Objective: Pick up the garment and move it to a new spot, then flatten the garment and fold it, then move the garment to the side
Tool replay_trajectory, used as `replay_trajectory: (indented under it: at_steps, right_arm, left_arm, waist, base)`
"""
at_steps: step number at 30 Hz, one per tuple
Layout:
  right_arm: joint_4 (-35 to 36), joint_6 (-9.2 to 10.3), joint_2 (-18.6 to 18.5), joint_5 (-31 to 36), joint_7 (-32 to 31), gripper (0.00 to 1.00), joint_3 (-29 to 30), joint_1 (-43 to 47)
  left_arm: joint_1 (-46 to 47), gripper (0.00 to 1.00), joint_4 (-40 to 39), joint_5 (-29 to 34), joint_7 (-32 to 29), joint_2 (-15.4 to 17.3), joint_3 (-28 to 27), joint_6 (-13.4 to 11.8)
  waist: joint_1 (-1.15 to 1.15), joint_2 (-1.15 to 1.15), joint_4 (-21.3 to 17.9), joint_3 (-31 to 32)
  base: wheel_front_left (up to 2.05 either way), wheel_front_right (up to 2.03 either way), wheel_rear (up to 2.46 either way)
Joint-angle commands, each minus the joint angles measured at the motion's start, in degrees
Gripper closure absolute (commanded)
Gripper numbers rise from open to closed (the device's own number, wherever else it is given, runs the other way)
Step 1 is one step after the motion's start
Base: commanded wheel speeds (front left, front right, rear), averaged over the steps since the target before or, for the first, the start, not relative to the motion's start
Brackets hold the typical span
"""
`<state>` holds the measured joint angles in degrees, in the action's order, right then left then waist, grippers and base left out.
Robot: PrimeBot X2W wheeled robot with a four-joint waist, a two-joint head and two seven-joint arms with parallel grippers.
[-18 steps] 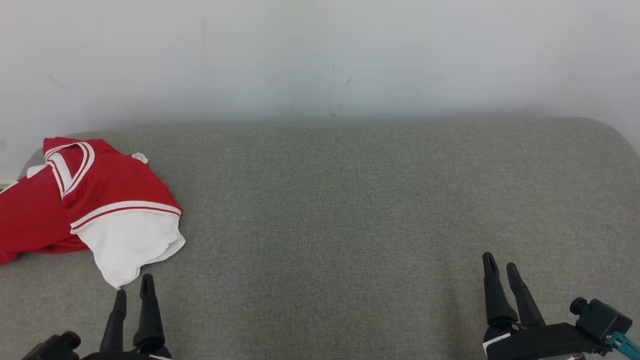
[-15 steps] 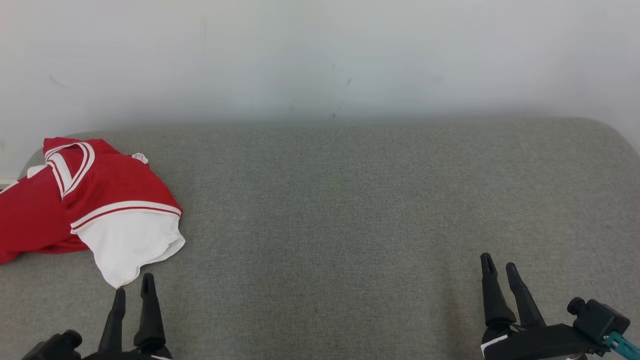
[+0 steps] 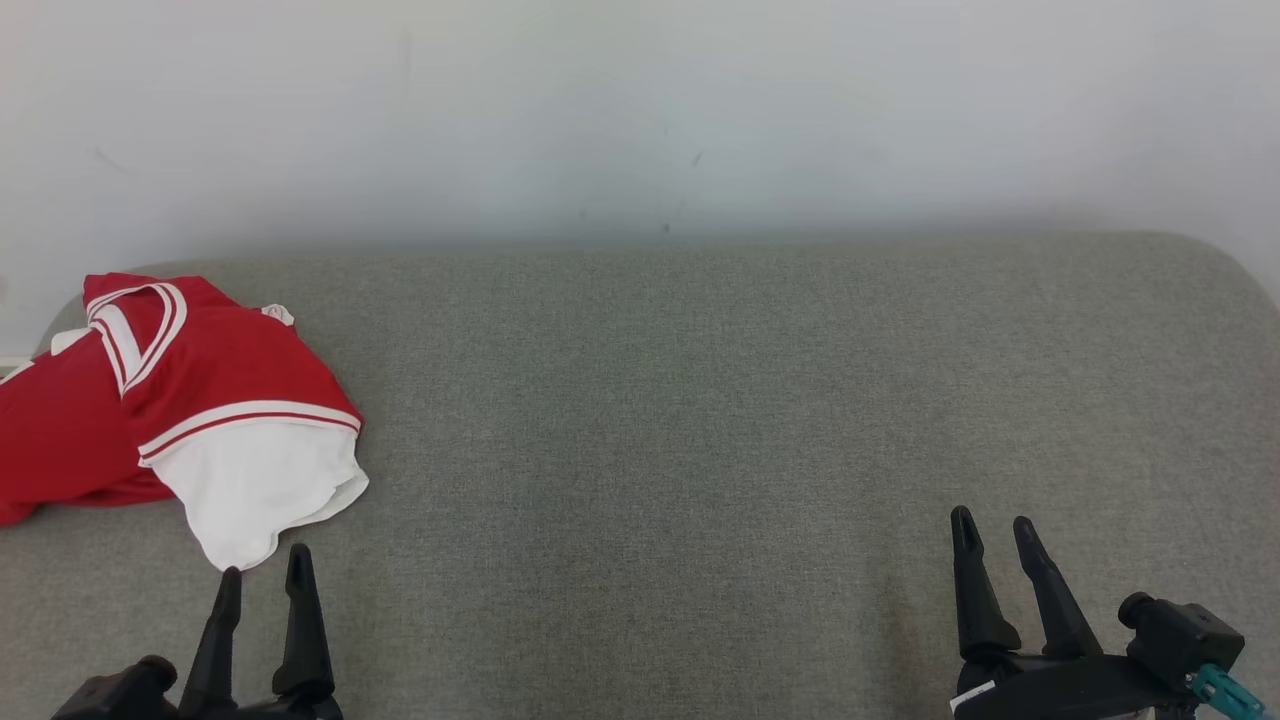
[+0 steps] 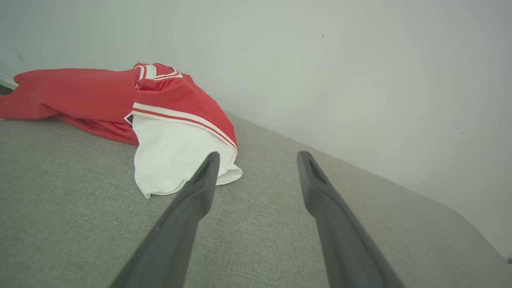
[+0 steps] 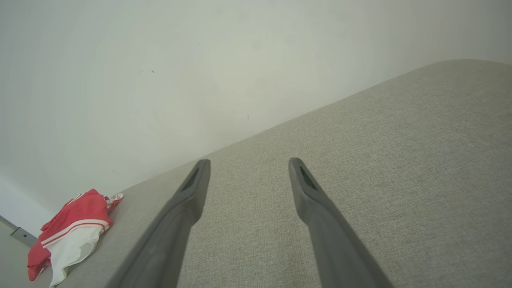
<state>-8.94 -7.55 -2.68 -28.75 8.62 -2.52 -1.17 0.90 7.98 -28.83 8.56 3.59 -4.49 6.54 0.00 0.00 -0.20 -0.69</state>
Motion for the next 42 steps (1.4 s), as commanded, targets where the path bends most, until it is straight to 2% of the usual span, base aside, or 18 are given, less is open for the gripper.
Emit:
replay_trajectory:
  at_steps: [1, 28, 42]
  right_arm:
    - [0.72, 0.07, -0.24, 1.81, 0.64, 0.00, -0.08, -0.01]
    - [1.73, 0.10, -0.27, 17.74, 4.14, 0.00, 1.89, 1.43]
    - [1.48, 0.11, -0.28, 22.56, 5.70, 0.00, 1.23, 1.99]
  left_arm:
    - [-0.12, 0.00, -0.82, 1.85, 0.67, 0.54, -0.01, 0.10]
    - [-1.69, 0.00, -0.93, 14.94, 4.13, 1.53, -0.38, 0.41]
    - [-1.80, 0.00, 0.89, 18.38, 5.76, 1.88, -0.75, 0.58]
  waist:
    - [0.00, 0.00, -0.02, -0.03]
    - [0.00, 0.00, -0.45, 0.10]
    - [0.00, 0.00, -0.52, 0.40]
  base:
    - [0.00, 0.00, 0.00]
    - [0.00, 0.00, 0.00]
    - [0.00, 0.00, 0.00]
